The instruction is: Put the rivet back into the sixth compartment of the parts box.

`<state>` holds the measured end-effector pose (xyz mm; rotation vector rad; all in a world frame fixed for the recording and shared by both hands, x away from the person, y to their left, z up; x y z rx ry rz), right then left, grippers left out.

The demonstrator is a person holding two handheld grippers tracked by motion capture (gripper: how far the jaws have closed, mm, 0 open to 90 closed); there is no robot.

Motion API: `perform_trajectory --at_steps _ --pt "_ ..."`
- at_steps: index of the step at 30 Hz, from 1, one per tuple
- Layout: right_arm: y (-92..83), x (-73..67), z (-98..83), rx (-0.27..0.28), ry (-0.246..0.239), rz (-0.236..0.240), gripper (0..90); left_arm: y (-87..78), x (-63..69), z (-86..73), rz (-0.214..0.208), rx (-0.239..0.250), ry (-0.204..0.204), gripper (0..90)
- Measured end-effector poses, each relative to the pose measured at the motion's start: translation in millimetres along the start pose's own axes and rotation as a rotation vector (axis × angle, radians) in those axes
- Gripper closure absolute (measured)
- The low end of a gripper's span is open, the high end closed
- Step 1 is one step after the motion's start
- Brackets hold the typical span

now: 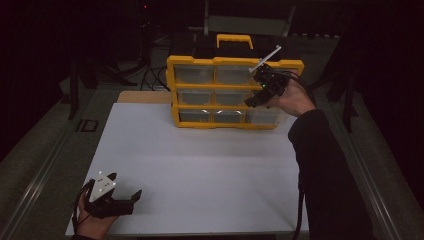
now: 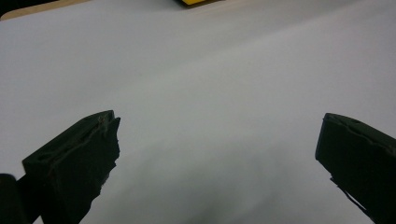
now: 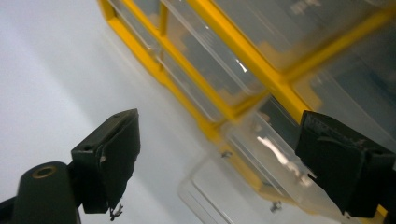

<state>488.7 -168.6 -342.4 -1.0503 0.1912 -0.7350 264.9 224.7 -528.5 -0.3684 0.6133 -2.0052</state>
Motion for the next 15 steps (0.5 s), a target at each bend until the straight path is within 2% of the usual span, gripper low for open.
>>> perform_trajectory --at_steps 9,15 --pt "9.2 -20.7 15.4 0.048 -0.041 0.041 14.7 0.2 0.1 0.1 -0.001 -0.001 0.005 0.4" --pt "17.9 -41.3 21.6 0.081 -0.085 0.082 15.3 0.6 0.0 0.4 0.0 0.0 0.005 0.4"
Point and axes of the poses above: each handheld gripper's, and its own axes: y roughly forward along the jaws, z roughly out of its top, x roughly to its right, the point moved 7 cm from there along y, roughly forward along the jaws, and after that the axes turned 2 degrees about -y, right-handed, at the moved point
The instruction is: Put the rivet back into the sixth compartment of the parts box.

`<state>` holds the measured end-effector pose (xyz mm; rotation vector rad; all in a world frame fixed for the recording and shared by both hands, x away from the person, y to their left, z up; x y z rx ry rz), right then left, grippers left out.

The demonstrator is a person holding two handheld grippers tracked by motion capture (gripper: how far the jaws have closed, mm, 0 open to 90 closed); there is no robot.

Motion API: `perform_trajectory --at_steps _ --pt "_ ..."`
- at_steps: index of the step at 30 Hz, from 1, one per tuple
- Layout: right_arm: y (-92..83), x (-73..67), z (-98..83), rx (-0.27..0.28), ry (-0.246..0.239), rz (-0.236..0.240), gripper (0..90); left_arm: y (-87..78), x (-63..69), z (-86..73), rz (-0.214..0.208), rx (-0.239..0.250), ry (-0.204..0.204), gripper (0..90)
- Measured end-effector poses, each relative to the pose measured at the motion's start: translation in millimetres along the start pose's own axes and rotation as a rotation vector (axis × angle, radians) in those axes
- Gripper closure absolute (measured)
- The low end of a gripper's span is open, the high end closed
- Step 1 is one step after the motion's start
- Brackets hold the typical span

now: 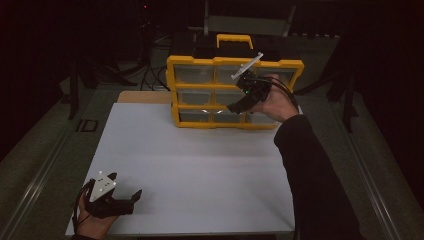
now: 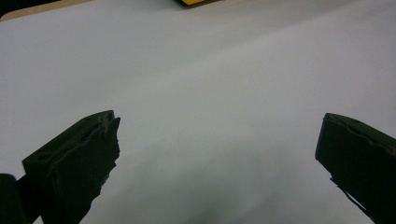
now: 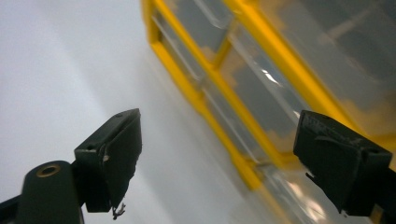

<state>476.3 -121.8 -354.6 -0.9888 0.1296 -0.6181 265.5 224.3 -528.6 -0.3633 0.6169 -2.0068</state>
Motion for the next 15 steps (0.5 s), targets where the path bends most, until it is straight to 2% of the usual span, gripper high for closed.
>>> perform_trajectory --at_steps 8,15 --pt "16.9 -32.9 0.4 0.062 -0.047 0.055 14.7 0.1 -0.1 0.2 0.0 0.0 0.002 0.4" --pt "29.5 -55.9 -11.9 0.085 -0.077 0.083 14.6 0.1 -0.1 0.5 0.001 0.002 0.002 0.4"
Point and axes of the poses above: each handheld gripper's, and its own axes: y roughly forward along the jaws, z roughly out of its top, x roughly to its right, the point moved 7 cm from there along y, roughly forward along the jaws, and after that the axes turned 2 degrees about -y, right-handed, at the moved point
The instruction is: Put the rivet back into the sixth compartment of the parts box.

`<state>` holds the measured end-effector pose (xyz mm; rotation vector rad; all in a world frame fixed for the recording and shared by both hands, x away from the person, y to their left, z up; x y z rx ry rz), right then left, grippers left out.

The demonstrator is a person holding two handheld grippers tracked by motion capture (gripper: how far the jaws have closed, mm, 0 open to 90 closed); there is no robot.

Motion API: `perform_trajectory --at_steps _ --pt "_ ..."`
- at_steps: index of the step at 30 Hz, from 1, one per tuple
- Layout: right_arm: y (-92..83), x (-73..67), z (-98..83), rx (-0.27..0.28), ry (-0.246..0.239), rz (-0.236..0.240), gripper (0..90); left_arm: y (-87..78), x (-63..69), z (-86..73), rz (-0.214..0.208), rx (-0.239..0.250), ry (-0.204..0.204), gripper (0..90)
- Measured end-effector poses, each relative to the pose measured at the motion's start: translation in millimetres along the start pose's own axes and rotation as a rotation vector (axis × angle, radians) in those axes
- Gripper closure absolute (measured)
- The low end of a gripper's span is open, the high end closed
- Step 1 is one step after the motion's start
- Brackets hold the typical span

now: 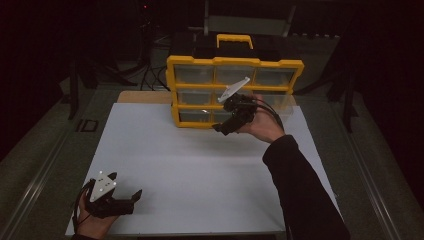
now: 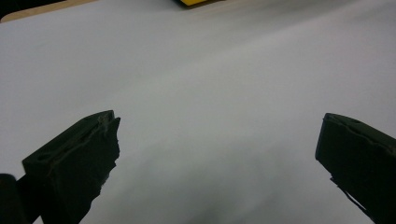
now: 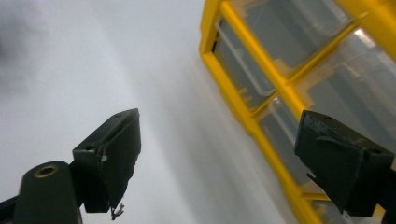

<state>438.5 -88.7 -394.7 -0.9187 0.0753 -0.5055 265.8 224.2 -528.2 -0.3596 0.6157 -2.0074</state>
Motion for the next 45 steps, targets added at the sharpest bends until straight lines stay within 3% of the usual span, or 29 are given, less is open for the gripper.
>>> perform_trajectory --at_steps 13,22,31,37,42,45 --pt "15.1 -36.8 -32.7 0.026 -0.018 0.034 14.5 -0.3 -0.1 0.2 0.001 0.001 0.001 0.4" --pt "8.5 -56.6 -80.3 0.08 0.019 0.006 14.5 -0.9 -0.3 0.2 0.004 0.001 0.002 0.4" --pt "-15.7 -60.3 -148.8 0.152 0.143 -0.062 14.5 -1.7 -1.2 0.4 0.009 0.005 -0.002 0.4" --pt "-45.7 -59.9 -176.9 0.257 0.21 -0.124 14.8 -3.7 -2.7 1.2 0.014 0.015 -0.008 0.4" --pt "-51.1 -62.1 -206.1 0.291 0.262 -0.164 14.3 -4.2 -3.5 1.5 0.018 0.019 -0.008 0.4" --pt "-55.4 -64.7 -216.6 0.33 0.295 -0.157 13.9 -4.1 -3.4 1.5 0.019 0.018 -0.008 0.4"
Point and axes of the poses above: each handheld gripper's, and its own axes: y roughly forward along the jaws, z roughly out of its top, x roughly to its right, the point moved 7 cm from there along y, roughly forward along the jaws, and after that the axes turned 2 degrees about -y, right-handed, at the moved point
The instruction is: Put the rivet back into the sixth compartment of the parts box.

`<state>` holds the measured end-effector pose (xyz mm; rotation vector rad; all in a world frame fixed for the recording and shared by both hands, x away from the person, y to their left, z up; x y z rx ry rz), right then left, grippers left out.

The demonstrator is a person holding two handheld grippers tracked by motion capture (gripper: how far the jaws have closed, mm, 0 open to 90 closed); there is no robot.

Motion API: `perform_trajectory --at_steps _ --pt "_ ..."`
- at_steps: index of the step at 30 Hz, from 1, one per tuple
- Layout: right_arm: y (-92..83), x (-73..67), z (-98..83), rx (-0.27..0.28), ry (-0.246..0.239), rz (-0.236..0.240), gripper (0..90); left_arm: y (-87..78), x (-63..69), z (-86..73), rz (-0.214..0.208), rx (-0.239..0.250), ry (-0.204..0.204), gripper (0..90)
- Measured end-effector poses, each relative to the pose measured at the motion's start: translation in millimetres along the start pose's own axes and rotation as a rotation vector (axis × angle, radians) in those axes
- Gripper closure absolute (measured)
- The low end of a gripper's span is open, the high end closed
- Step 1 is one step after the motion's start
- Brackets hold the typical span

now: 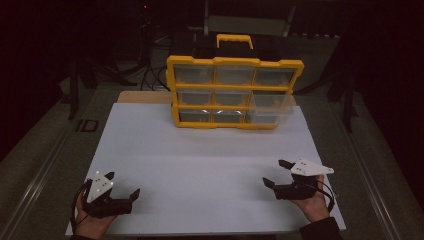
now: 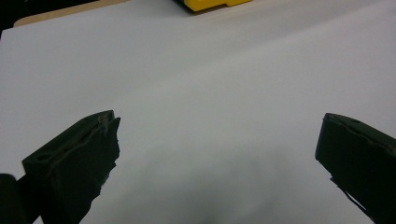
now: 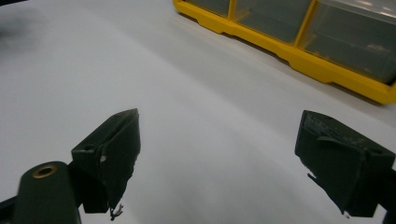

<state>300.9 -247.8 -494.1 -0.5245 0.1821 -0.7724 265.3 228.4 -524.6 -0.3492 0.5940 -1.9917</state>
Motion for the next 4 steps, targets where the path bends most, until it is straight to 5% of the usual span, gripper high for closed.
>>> perform_trajectory --at_steps 4 --pt "-2.4 -0.8 -8.7 0.002 0.008 0.003 12.0 -0.2 -0.1 0.0 0.002 0.001 0.0 0.4"
Point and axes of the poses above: each handheld gripper's, and its own axes: y roughly forward along the jaws, z roughly out of its top, x roughly to its right, the point moved 7 cm from there along y, roughly forward along the jaws, and after that the axes turned 2 degrees about -y, right-handed, at the moved point
